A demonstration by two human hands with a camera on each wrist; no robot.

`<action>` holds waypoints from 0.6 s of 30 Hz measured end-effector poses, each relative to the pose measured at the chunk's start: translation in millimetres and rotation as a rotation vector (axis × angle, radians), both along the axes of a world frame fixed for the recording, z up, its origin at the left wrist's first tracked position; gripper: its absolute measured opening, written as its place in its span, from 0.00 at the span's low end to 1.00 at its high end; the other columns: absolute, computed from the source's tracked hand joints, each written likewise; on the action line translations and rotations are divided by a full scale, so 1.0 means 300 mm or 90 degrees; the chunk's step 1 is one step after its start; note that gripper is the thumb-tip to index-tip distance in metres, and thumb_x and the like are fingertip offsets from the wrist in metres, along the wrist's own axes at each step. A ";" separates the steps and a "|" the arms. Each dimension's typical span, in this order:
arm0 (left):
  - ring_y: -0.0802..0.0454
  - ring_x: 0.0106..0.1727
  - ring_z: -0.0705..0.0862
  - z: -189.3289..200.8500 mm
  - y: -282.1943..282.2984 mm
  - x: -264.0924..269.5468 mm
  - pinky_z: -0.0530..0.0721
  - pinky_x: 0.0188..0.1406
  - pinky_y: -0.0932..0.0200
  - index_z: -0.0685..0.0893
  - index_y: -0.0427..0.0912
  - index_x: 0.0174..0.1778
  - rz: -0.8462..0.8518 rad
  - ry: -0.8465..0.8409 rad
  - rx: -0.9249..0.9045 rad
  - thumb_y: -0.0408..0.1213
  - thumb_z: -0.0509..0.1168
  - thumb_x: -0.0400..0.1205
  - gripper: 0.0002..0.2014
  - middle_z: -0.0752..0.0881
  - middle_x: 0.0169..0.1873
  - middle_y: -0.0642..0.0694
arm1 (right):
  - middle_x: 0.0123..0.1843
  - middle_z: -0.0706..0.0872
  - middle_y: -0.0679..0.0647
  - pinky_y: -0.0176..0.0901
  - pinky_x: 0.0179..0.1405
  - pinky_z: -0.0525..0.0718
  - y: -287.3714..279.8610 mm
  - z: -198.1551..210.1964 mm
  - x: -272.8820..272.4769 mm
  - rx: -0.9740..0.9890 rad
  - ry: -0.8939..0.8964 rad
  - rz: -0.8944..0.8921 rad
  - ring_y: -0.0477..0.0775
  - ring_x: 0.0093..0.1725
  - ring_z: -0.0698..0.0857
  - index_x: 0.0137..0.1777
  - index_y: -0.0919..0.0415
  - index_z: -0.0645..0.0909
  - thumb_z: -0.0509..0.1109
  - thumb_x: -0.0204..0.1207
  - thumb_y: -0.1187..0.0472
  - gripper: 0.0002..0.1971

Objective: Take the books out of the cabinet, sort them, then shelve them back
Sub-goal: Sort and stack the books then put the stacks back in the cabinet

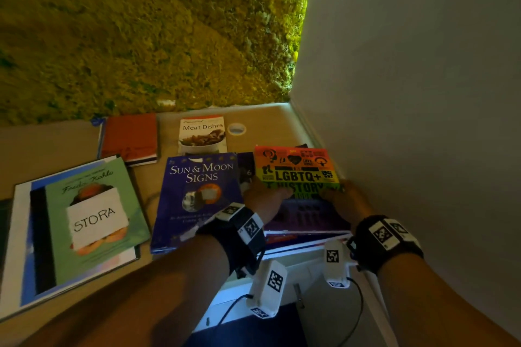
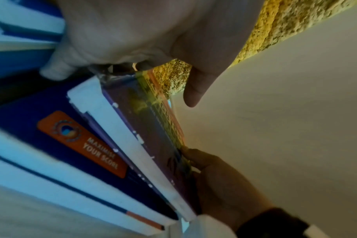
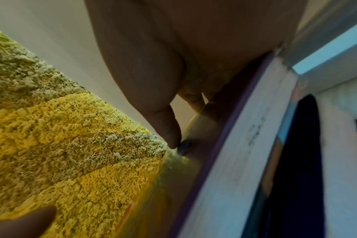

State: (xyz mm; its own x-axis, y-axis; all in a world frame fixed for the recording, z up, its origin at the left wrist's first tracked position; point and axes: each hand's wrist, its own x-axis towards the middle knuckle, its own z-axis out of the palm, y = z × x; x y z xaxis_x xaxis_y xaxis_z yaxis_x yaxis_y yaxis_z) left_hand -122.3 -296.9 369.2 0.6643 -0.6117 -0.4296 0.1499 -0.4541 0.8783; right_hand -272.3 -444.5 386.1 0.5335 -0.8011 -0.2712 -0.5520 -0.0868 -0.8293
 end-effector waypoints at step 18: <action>0.42 0.61 0.86 0.230 0.527 0.192 0.83 0.65 0.45 0.82 0.58 0.70 0.143 -0.218 -0.031 0.65 0.74 0.53 0.44 0.86 0.63 0.39 | 0.48 0.95 0.50 0.43 0.55 0.89 0.364 0.128 0.315 -0.051 -0.230 0.251 0.44 0.50 0.92 0.49 0.60 0.90 0.69 0.74 0.75 0.12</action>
State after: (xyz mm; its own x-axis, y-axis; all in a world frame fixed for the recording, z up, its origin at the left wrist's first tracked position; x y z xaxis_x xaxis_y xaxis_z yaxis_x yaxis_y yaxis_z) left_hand -64.6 -138.7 438.2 0.8835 -0.4489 -0.1340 -0.0645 -0.4000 0.9142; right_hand -177.9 -335.3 424.5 0.8458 -0.5321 0.0386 -0.1461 -0.3006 -0.9425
